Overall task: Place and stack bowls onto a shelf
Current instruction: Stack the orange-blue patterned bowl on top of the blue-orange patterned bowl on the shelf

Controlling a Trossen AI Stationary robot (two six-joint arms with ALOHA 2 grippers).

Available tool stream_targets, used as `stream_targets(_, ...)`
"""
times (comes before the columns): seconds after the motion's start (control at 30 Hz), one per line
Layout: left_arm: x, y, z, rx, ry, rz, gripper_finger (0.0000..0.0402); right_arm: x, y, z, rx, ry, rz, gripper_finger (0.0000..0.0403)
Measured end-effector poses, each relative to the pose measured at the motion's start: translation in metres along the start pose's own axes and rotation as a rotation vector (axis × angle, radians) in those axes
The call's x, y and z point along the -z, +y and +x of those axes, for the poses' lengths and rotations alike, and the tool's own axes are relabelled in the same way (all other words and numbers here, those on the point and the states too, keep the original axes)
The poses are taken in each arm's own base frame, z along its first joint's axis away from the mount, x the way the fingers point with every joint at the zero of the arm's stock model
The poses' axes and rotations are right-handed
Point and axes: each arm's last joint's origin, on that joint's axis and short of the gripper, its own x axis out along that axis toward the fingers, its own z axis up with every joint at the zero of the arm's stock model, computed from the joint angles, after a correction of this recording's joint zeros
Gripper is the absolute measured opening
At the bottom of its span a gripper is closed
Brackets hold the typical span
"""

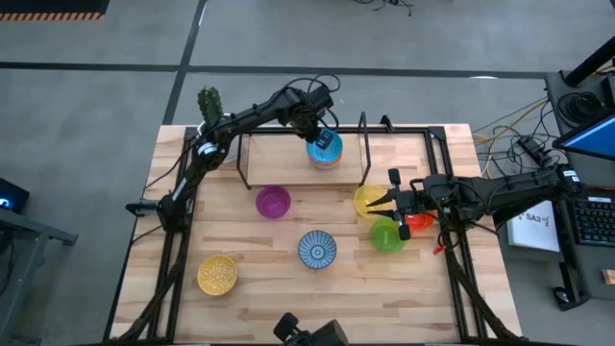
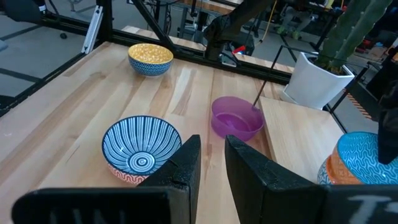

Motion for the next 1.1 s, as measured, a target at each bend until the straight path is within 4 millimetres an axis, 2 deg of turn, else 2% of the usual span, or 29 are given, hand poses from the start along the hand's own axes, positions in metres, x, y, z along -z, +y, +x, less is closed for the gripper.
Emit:
stream_targets(0.23,0.0032,0.0013,0.0082,-0.010,0.024,0.001,0.0011,0.0000,0.0000,0.0000,0.000,0.000,-0.005,0.0063)
stream_targets(0.9,0.0007,0.0001,0.0101,0.002,-0.005,-0.002,0.0012,-0.0001,0.0000,0.0000,0.001,-0.001,-0.007,0.0063)
stream_targets(1.1,0.0001,0.0000,0.0101,0.005,-0.011,0.014,0.0044,0.0000,0.0000,0.0000,0.001,0.000,-0.008,0.0063)
